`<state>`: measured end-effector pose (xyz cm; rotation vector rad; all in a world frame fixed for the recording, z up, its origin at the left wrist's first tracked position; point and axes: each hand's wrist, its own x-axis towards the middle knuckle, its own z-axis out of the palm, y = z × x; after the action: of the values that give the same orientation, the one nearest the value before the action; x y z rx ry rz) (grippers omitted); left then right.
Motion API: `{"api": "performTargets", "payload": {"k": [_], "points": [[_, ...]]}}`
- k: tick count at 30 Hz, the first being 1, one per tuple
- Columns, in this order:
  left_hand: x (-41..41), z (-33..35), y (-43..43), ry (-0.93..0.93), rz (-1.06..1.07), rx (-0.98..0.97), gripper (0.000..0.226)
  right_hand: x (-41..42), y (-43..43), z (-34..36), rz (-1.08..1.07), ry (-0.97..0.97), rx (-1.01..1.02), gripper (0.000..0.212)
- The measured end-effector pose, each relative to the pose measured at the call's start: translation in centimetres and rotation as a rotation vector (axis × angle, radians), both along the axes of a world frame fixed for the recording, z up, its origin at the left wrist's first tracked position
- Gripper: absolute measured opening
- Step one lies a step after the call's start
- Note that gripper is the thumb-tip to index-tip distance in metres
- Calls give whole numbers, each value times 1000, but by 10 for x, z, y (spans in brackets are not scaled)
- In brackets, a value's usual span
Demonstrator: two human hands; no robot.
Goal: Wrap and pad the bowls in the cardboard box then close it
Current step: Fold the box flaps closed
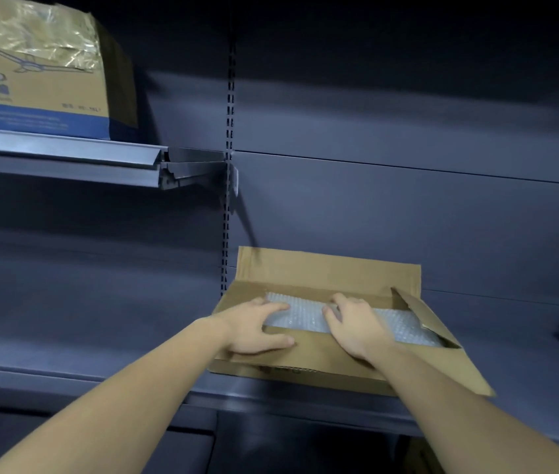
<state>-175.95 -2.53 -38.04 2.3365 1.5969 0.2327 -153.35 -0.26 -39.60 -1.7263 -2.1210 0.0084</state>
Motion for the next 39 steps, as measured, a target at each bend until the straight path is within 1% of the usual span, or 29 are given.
{"api": "performTargets", "payload": {"k": [2, 5, 7, 9, 12, 15, 18, 22, 25, 30, 33, 36, 39], "points": [[3, 2, -4, 74, -35, -80, 94, 5, -3, 1, -3, -4, 10, 36], [4, 1, -6, 202, -58, -115, 108, 11, -9, -3, -17, -16, 9, 31], [4, -1, -6, 265, -68, -113, 113, 15, -15, -5, -14, -21, 6, 31], [3, -2, -7, 289, -73, -114, 113, 21, -20, -6, -17, -9, -1, 38], [3, -4, -11, 312, -56, -87, 108, 33, -26, -10, -39, 16, -28, 46], [1, -6, -15, 308, -59, -69, 102, 40, -29, -17, -54, 30, -59, 46], [-3, -3, -16, 247, -68, -71, 93, 40, -34, -12, -61, 57, -22, 43], [-5, 4, -19, 144, -63, -45, 79, 41, -38, 8, -81, 24, 90, 46], [-4, 12, -21, 119, -59, 10, 82, 45, -37, 17, -104, -11, 207, 45], [6, 36, -16, 236, 26, 156, 85, 60, -30, 27, -163, -1, 338, 46], [7, 40, -2, 237, 86, 216, 84, 66, -22, 34, -157, 3, 428, 45], [6, 40, 11, 224, 87, 307, 81, 68, -9, 37, -163, -28, 406, 43], [4, 40, 24, 138, 67, 387, 77, 70, 9, 41, -155, -28, 363, 44]]}}
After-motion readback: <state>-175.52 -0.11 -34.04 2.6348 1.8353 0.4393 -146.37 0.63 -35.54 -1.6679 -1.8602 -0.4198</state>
